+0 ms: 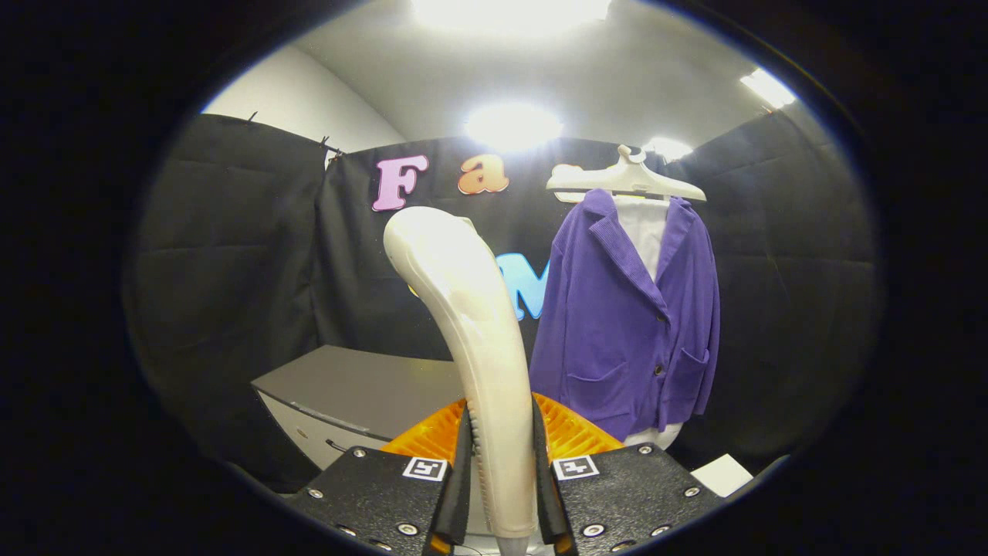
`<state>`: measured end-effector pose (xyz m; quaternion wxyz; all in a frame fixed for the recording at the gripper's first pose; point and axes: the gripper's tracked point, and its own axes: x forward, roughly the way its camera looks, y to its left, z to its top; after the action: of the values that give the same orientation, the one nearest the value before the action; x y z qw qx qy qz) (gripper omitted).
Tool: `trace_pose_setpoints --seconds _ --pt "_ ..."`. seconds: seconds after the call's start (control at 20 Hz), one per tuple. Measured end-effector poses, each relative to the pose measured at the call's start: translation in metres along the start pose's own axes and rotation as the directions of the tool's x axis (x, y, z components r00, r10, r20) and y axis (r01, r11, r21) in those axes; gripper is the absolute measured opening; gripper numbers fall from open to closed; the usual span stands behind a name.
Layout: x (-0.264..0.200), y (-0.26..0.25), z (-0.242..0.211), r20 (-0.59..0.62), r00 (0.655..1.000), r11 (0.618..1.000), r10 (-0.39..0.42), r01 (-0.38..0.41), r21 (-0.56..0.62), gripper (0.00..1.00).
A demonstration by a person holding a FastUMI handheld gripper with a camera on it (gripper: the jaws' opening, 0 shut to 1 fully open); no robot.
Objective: Iron the clothes twice with a garment steamer, once on the left side and once on the right side.
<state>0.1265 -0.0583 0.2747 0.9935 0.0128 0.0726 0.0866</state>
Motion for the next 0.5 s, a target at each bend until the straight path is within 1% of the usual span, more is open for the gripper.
trace_pose_setpoints --seconds 0.15,0.35,0.5 --pt "0.015 0.031 0.009 0.020 1.000 1.000 0.008 -0.008 0.025 0.36" --pt "0.033 0.074 0.010 0.028 0.999 1.000 0.018 -0.019 0.024 0.36" --pt "0.045 0.091 0.006 0.031 1.000 0.999 0.002 -0.004 0.053 0.36"
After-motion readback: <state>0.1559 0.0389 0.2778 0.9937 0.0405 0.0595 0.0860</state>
